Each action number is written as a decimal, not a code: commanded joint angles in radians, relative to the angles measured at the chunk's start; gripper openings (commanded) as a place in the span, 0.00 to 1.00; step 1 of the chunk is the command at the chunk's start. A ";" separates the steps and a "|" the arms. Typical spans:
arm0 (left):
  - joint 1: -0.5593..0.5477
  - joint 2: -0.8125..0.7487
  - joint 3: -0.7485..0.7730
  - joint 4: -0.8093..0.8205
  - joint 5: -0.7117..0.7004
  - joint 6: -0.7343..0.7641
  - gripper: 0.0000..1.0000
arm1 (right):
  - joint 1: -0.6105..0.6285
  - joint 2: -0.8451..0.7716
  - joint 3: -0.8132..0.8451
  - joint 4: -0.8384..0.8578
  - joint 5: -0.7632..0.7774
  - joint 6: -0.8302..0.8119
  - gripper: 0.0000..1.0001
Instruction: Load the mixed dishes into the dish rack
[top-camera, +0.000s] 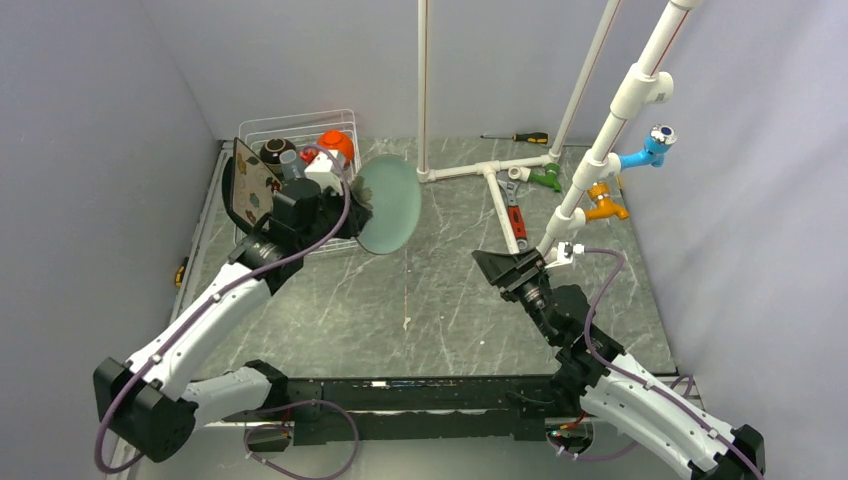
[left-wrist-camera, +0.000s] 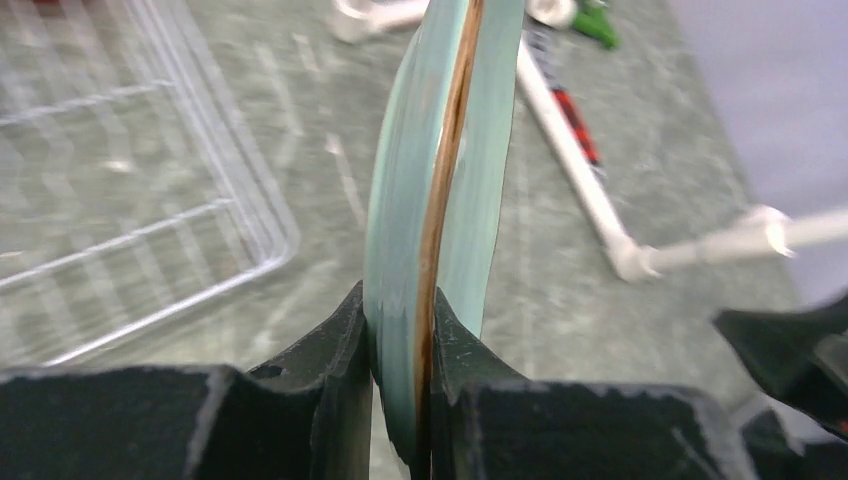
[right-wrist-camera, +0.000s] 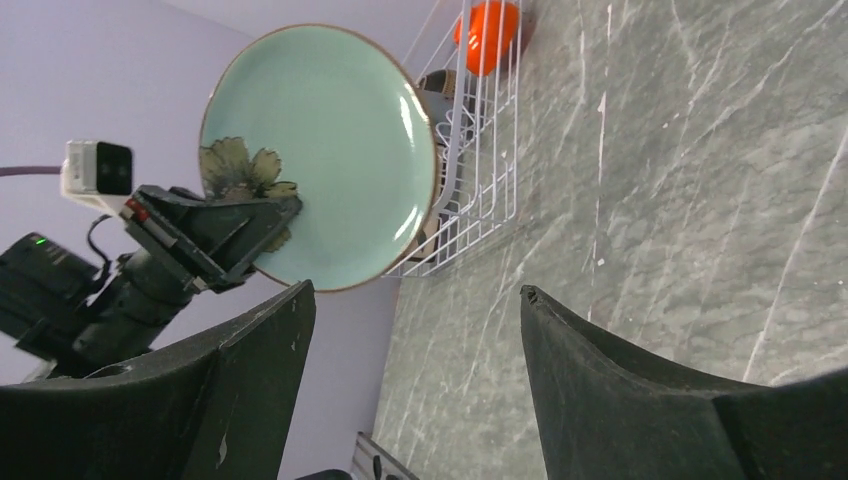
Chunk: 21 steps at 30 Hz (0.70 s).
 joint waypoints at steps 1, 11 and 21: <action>0.003 -0.118 0.086 0.009 -0.360 0.131 0.00 | 0.000 -0.004 0.024 -0.016 0.002 0.017 0.76; 0.004 -0.178 0.079 0.052 -0.950 0.340 0.00 | -0.001 0.023 0.014 -0.004 -0.007 0.031 0.76; 0.122 -0.044 0.148 -0.002 -0.857 0.289 0.00 | 0.000 0.032 0.001 0.014 -0.018 0.039 0.76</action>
